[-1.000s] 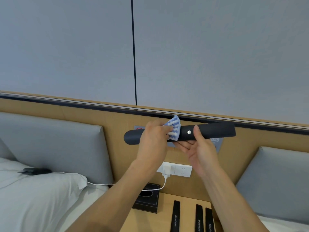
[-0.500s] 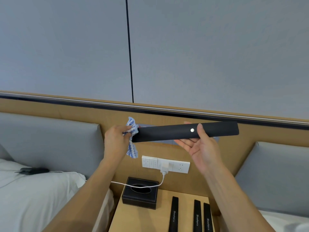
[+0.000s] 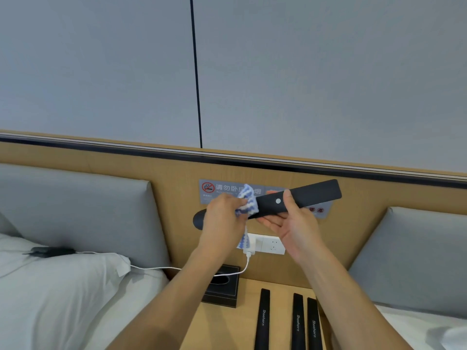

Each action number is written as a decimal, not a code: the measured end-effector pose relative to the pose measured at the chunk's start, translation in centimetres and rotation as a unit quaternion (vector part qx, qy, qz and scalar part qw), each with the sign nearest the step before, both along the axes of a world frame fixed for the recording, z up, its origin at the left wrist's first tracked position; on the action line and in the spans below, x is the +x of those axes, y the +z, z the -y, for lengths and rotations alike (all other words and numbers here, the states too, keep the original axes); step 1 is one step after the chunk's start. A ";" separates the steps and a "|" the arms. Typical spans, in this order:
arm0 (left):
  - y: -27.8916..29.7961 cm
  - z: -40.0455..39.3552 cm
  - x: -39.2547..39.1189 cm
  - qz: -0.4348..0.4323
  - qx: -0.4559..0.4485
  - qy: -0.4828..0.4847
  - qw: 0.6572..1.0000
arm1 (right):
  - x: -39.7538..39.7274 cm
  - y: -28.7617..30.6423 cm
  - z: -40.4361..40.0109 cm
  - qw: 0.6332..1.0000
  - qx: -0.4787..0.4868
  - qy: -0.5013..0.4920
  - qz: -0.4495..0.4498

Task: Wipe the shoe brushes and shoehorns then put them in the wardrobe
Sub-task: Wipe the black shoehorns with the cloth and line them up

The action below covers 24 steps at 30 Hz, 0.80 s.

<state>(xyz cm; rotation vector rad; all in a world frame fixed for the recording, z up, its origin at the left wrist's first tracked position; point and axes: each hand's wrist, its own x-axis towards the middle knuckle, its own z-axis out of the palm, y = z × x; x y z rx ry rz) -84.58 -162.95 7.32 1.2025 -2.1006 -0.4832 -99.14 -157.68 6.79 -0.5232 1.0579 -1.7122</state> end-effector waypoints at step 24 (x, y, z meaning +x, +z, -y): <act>-11.4 -2.6 -2.3 0.062 0.105 -0.079 0.989 | -6.1 -13.0 -8.2 0.925 0.210 -0.057 -0.312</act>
